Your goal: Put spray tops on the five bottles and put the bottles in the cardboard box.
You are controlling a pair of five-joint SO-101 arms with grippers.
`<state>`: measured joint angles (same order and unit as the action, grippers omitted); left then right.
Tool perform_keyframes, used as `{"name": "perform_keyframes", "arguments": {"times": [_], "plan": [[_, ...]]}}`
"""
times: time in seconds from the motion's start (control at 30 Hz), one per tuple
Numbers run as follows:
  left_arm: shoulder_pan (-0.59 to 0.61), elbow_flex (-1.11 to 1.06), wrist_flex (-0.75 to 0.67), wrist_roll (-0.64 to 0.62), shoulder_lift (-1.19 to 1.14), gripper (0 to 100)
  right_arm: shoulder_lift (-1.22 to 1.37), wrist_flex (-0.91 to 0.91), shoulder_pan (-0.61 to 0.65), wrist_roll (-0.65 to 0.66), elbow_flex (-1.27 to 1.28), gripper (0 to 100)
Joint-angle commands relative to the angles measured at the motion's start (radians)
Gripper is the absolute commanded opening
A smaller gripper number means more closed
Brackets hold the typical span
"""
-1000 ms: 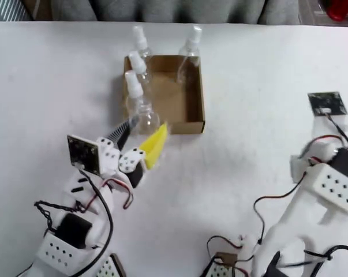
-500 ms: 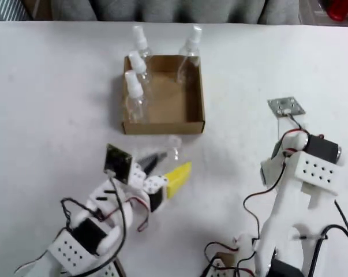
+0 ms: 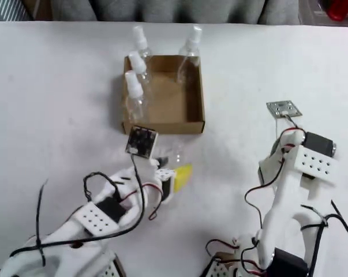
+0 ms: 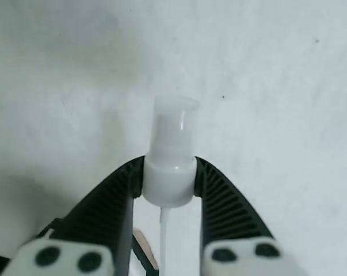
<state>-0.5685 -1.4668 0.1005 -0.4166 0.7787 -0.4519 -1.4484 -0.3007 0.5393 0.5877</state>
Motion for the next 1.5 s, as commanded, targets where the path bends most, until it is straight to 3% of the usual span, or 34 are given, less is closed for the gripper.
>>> {"name": "perform_keyframes", "arguments": {"times": [0.0,0.17,0.33,0.43,0.5,0.63,0.73,0.87,1.13,1.33,1.47], "plan": [[0.016,0.064,-0.097,-0.008,0.004,2,-0.073,0.002,0.045,-0.104,-0.097,1.6],[0.016,0.054,-0.097,-0.008,0.119,2,-0.165,0.01,0.154,-0.198,-0.198,1.6],[0.038,-0.018,-0.098,-0.008,0.285,2,-0.213,0.013,0.308,-0.209,-0.272,1.8],[0.041,-0.075,-0.095,-0.009,0.364,2,-0.219,0.005,0.337,-0.203,-0.247,1.6],[0.042,-0.094,-0.063,-0.009,0.398,2,-0.209,-0.019,0.321,-0.203,-0.204,1.5],[0.024,-0.018,0.147,-0.014,0.403,2,-0.208,-0.015,0.234,-0.181,-0.054,1.5],[-0.022,0.028,0.244,-0.014,0.403,2,-0.208,0.041,0.142,-0.043,0.028,1.5],[-0.041,0.026,0.25,-0.015,0.401,2,-0.206,0.068,0.031,0.109,0.064,1.5],[-0.035,0.137,0.242,-0.014,0.125,2,-0.208,0.065,-0.05,0.118,0.068,1.5],[-0.035,0.161,0.081,-0.012,-0.097,2,-0.208,0.025,-0.047,0.118,0.068,1.5],[-0.035,0.157,0.011,-0.009,-0.11,2,-0.219,0.036,-0.039,0.106,0.049,1.5]]}}
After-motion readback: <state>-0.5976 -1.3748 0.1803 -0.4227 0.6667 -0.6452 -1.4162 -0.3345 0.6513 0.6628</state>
